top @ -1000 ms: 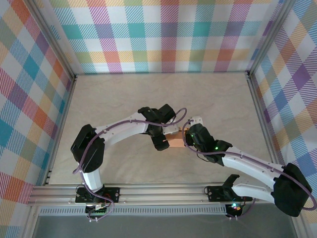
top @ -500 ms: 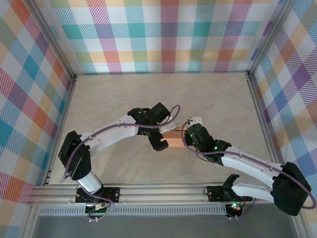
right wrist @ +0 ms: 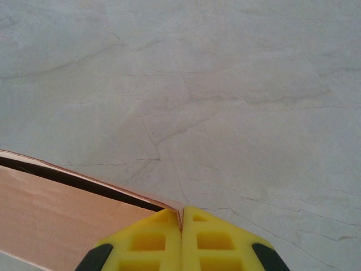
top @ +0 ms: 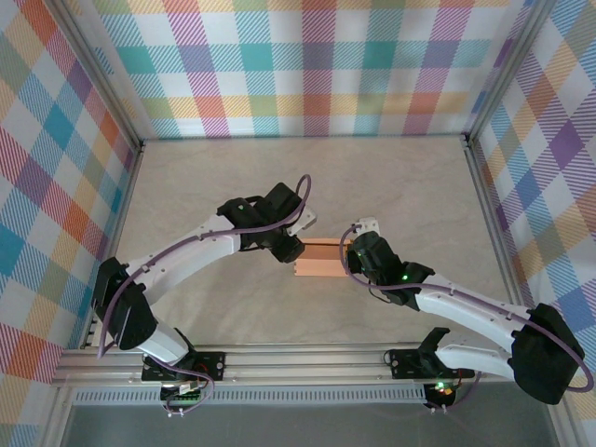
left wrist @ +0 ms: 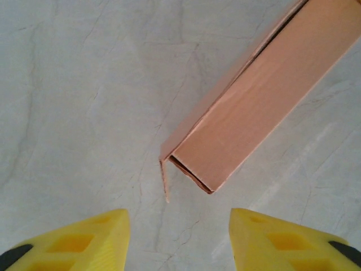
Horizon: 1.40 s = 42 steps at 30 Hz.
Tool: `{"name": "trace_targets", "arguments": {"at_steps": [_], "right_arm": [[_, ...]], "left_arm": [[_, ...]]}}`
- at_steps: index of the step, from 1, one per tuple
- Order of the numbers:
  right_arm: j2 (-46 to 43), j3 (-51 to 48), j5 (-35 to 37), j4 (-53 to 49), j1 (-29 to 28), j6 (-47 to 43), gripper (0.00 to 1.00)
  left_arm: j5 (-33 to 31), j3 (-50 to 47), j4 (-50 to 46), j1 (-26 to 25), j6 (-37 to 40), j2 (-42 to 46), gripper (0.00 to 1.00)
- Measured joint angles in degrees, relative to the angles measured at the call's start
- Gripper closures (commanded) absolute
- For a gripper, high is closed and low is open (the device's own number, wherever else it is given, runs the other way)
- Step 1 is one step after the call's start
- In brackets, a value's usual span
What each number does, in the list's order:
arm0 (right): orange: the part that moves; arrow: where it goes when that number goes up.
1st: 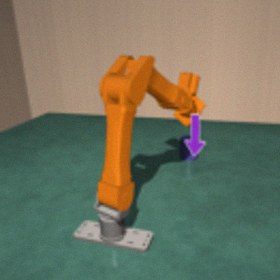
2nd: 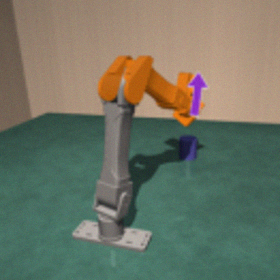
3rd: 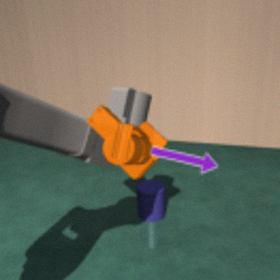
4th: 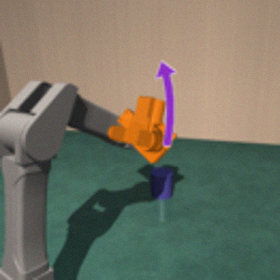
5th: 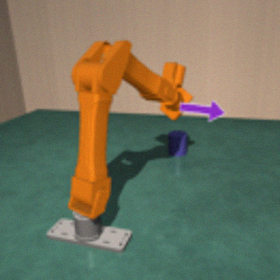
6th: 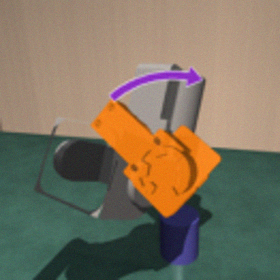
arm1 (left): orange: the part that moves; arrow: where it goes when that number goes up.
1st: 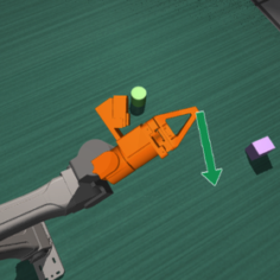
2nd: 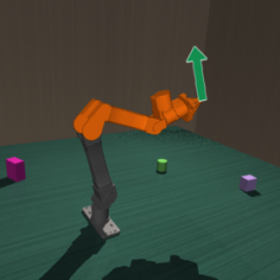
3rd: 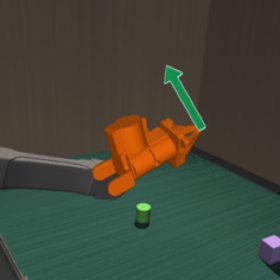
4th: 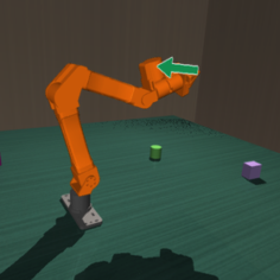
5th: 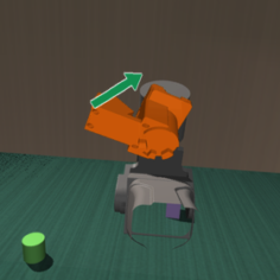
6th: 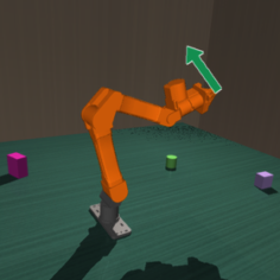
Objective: Fold the paper box
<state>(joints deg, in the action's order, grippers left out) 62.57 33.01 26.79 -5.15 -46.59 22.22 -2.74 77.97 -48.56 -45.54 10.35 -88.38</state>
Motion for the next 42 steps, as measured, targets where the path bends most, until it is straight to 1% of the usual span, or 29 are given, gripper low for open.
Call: {"name": "trace_targets", "arguments": {"at_steps": [3,7,11,18,23,28,34,42], "right_arm": [[0.0,0.0,0.0,0.0,0.0,0.0,1.0],[0.0,0.0,0.0,0.0,0.0,-0.02,1.0],[0.09,0.11,-0.2,-0.02,0.0,-0.39,1.0],[1.09,0.81,-0.42,0.04,0.0,-0.44,1.0],[1.14,0.85,-0.42,0.04,0.0,-0.44,1.0],[1.14,0.85,-0.46,0.04,0.0,-0.44,1.0],[1.14,0.85,-0.39,0.02,0.0,-0.42,1.0],[1.36,0.85,0.04,0.07,-0.11,-0.39,1.0]], "left_arm": [[-0.96,1.25,-0.5,0.74,-0.94,-1.53,0.6],[-1.38,2.34,-0.79,1.25,-1.9,-3.54,0.64],[-1.22,2.8,-0.83,1.25,-2.01,-4.55,0.66],[-0.11,3.63,-0.81,1.44,-2.21,-6.78,0.75],[0.44,3.63,-0.83,1.44,-2.64,-7.63,0.92],[0.81,3.72,-0.83,1.51,-3.48,-7.67,1.0],[0.94,3.72,-0.44,1.51,-6.49,-7.67,1.0],[0.76,3.72,1.14,1.62,-19.26,-7.69,1.0]]}}
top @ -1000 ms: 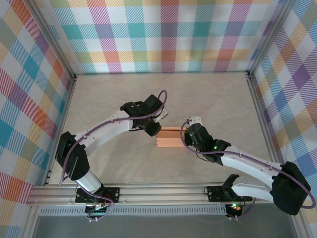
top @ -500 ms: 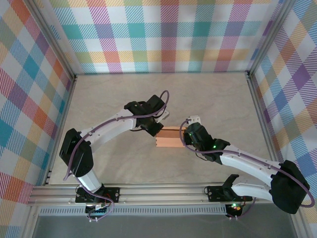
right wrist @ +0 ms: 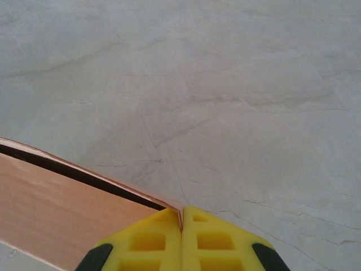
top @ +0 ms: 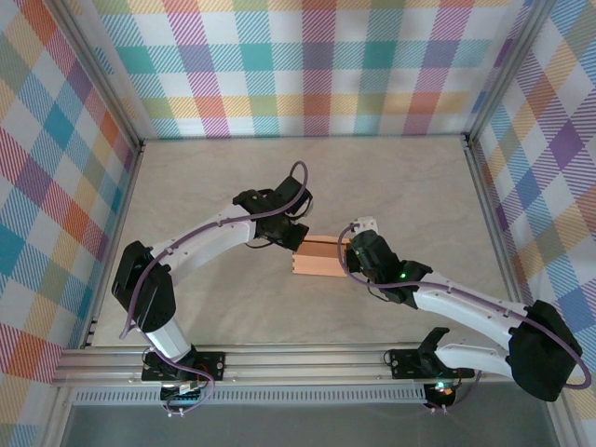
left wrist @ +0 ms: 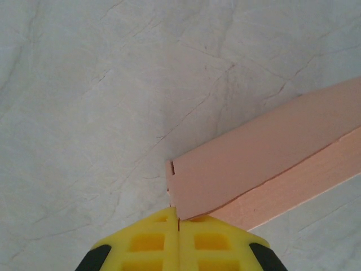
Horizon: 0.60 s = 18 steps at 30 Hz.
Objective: Fold the paper box
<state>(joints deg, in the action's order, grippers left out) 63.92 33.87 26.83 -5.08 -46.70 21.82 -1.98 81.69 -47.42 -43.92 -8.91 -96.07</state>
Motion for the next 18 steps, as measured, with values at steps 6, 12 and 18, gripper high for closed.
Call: {"name": "trace_targets", "arguments": {"at_steps": [6,12,18], "right_arm": [[0.04,0.0,0.66,0.0,-0.22,0.02,1.0],[0.04,0.0,0.66,0.0,-0.33,0.09,1.0],[0.04,0.0,0.83,-0.07,-0.42,0.22,1.0]], "left_arm": [[0.96,1.16,-0.11,0.31,-6.08,-0.87,1.0],[1.46,1.4,0.31,0.76,-9.86,-1.31,1.0],[3.8,1.05,2.78,2.4,-13.77,-1.66,1.0]]}}
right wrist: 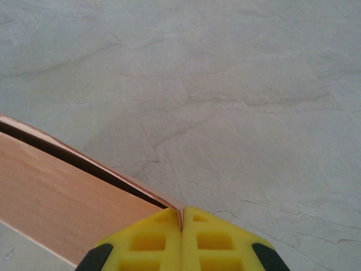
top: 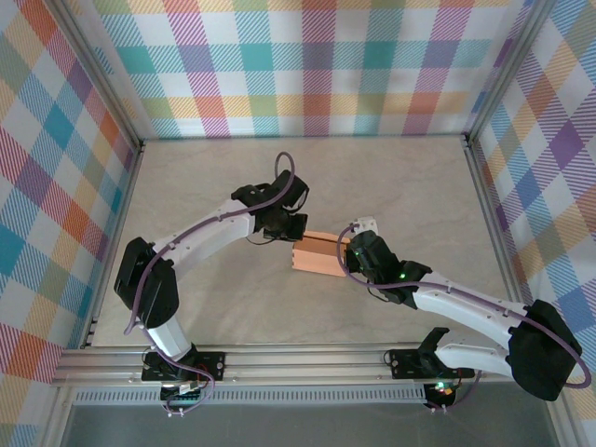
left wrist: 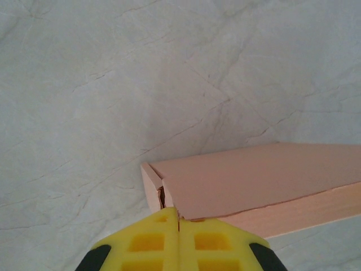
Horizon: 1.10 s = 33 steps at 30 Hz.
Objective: Fold the paper box
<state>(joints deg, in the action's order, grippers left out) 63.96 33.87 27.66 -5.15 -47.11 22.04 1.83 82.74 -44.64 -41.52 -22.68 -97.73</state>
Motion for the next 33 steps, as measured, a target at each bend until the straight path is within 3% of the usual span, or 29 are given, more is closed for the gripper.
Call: {"name": "trace_targets", "arguments": {"at_steps": [10,22,33], "right_arm": [[0.02,0.0,0.02,0.09,-0.24,0.02,1.0],[0.46,0.0,0.46,0.57,-0.24,1.77,0.99],[0.5,1.2,1.99,-2.6,-0.24,11.74,0.98]], "left_arm": [[0.74,-1.01,1.95,0.74,-0.52,-0.31,1.0],[0.28,-14.16,15.56,0.09,0.39,7.3,1.0],[-2.97,-17.33,21.05,-2.19,0.37,8.13,1.0]]}}
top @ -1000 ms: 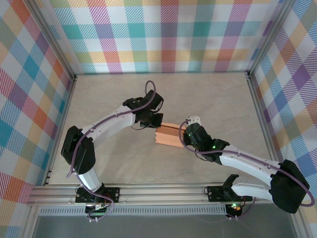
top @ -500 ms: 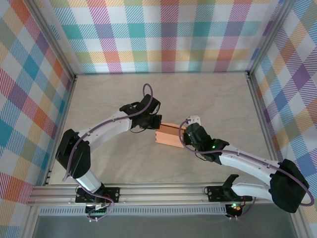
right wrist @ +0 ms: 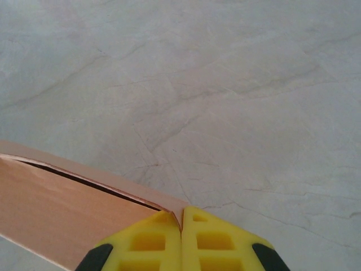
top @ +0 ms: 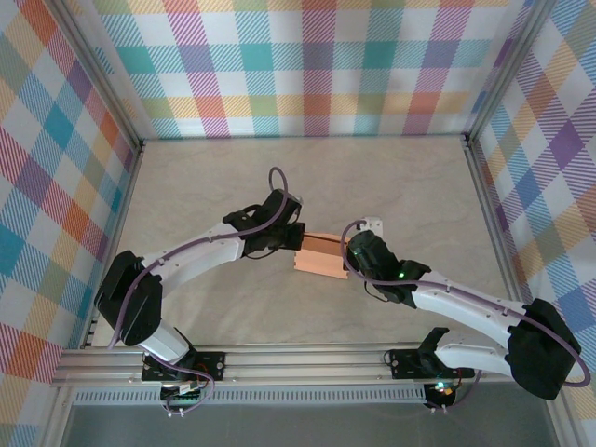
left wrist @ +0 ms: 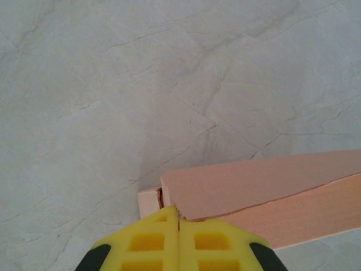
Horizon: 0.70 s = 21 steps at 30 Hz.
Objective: Fold the paper box
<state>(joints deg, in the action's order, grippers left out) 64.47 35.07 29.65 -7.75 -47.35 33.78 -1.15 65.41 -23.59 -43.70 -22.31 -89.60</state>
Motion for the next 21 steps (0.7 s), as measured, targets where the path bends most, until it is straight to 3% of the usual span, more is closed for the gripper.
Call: {"name": "trace_targets", "arguments": {"at_steps": [14,21], "right_arm": [[1.57,2.8,-0.2,-7.8,-0.33,15.8,0.97],[2.12,0.7,-2.27,-8.33,-1.11,19.04,0.98]], "left_arm": [[0.26,-3.3,3.8,-1.03,-0.02,0.33,1.0],[1.05,-5.62,2.78,-1.9,-0.46,0.66,1.0]]}}
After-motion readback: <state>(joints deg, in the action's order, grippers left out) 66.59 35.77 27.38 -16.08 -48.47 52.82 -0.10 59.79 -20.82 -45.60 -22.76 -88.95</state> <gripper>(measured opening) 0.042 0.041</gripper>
